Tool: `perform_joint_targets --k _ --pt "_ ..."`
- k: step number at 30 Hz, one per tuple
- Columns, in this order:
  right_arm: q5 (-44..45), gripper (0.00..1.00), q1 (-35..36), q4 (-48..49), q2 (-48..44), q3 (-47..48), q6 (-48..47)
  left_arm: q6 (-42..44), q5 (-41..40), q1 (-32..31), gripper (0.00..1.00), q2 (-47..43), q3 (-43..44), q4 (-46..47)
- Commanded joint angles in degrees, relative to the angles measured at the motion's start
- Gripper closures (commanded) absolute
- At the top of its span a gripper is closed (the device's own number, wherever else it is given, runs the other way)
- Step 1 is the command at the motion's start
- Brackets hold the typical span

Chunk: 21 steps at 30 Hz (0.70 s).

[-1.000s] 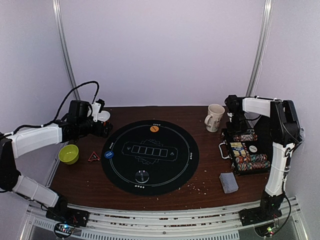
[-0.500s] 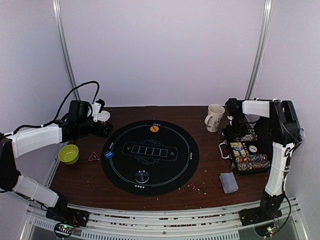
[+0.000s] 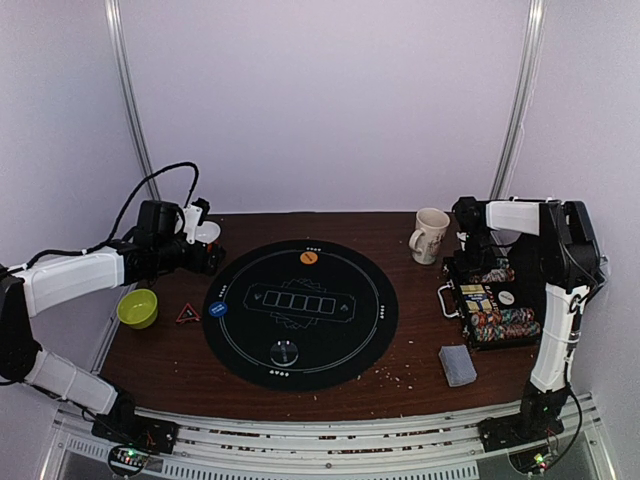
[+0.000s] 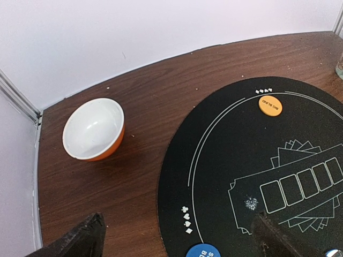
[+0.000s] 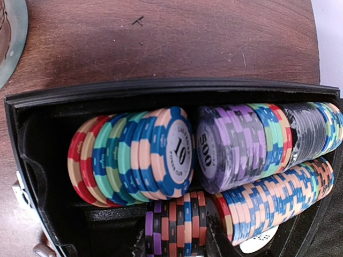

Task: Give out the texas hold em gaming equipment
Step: Pick up the pile of poker chips from the chip case.

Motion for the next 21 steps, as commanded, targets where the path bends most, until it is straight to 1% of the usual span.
perform_joint_targets --k 1,5,8,10,13,14,15,21 --pt "-3.11 0.72 -0.68 1.46 1.9 -0.72 0.07 0.67 0.27 0.5 0.02 -0.44 0.32 2.16" --pt "-3.83 0.69 -0.73 1.56 2.59 -0.46 0.13 0.69 0.09 0.5 0.02 -0.66 0.24 2.05" --pt "-4.03 0.69 -0.7 1.65 2.87 -0.41 0.22 0.73 -0.05 0.51 0.02 -0.86 0.07 2.12" --pt "-4.66 0.75 -0.7 1.63 2.98 -0.21 0.16 0.64 -0.05 0.53 0.02 -0.8 0.1 2.15" --pt "-5.21 0.9 -0.77 1.11 2.77 0.32 0.3 0.64 0.2 0.5 0.02 -0.83 0.27 2.05" --pt "-5.16 0.96 -0.77 0.78 2.53 0.47 0.39 0.76 0.21 0.5 0.02 -0.95 0.19 2.12" --pt "-5.05 0.99 -0.74 0.43 2.18 0.7 0.49 0.78 0.13 0.52 0.02 -1.09 0.15 2.21" --pt "-4.85 1.0 -0.68 -1.61 -2.65 2.44 1.75 1.05 0.24 0.52 0.02 -2.23 -0.31 3.06"
